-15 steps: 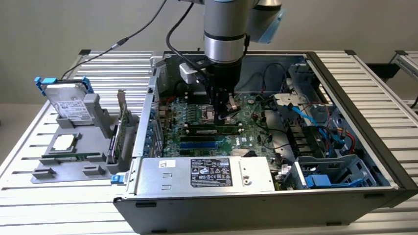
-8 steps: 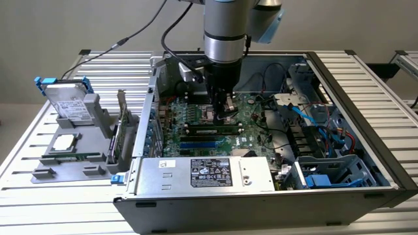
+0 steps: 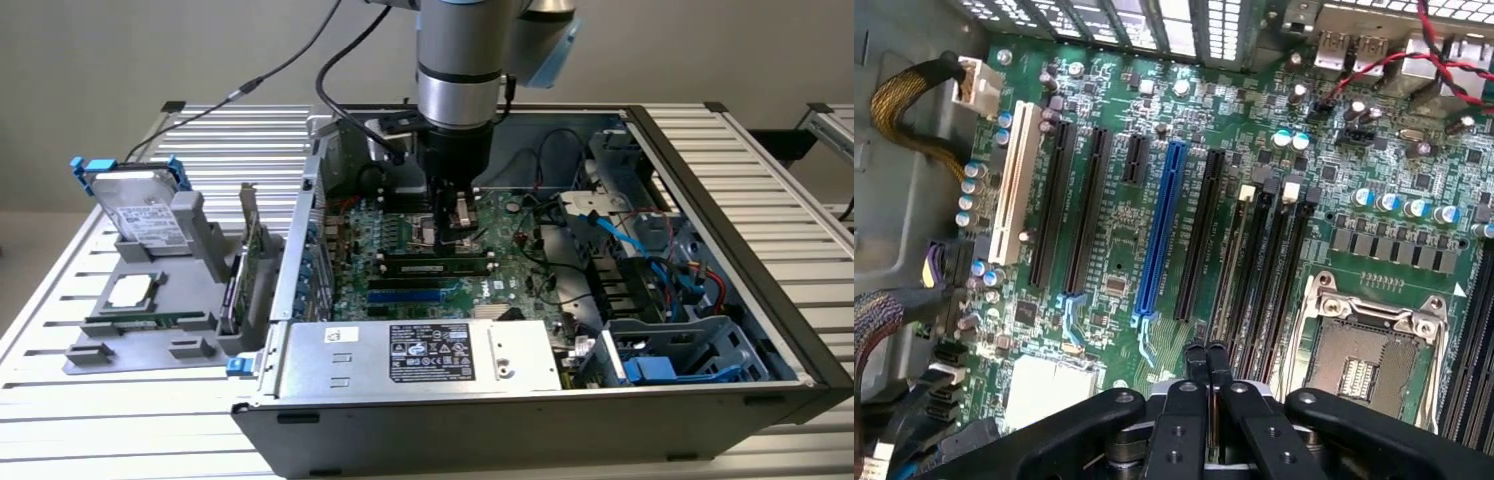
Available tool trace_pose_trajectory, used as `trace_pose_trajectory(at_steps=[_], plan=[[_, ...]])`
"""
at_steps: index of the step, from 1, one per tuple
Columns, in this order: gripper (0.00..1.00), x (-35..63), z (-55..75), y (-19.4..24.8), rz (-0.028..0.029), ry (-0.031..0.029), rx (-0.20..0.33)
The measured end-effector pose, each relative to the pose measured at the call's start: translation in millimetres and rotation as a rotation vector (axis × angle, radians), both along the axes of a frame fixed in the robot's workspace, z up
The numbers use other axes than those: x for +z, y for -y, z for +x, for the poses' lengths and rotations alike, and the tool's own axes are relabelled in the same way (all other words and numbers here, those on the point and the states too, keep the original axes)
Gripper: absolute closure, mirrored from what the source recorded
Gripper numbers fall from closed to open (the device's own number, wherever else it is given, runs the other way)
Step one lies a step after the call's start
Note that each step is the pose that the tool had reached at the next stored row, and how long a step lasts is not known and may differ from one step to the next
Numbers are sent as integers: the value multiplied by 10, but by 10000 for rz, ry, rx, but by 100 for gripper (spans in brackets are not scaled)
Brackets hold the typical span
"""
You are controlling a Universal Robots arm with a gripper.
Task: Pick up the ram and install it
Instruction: 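Press down the ram until it locks into place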
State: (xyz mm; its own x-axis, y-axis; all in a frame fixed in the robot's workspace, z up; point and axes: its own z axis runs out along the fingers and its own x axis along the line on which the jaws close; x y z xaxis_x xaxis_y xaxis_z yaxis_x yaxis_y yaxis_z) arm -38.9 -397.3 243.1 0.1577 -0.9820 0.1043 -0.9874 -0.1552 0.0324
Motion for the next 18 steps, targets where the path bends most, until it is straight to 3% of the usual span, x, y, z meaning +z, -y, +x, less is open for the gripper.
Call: trace_pose_trajectory(at_steps=[18], plan=[[90,-10,0,-1,1,1,-2900]])
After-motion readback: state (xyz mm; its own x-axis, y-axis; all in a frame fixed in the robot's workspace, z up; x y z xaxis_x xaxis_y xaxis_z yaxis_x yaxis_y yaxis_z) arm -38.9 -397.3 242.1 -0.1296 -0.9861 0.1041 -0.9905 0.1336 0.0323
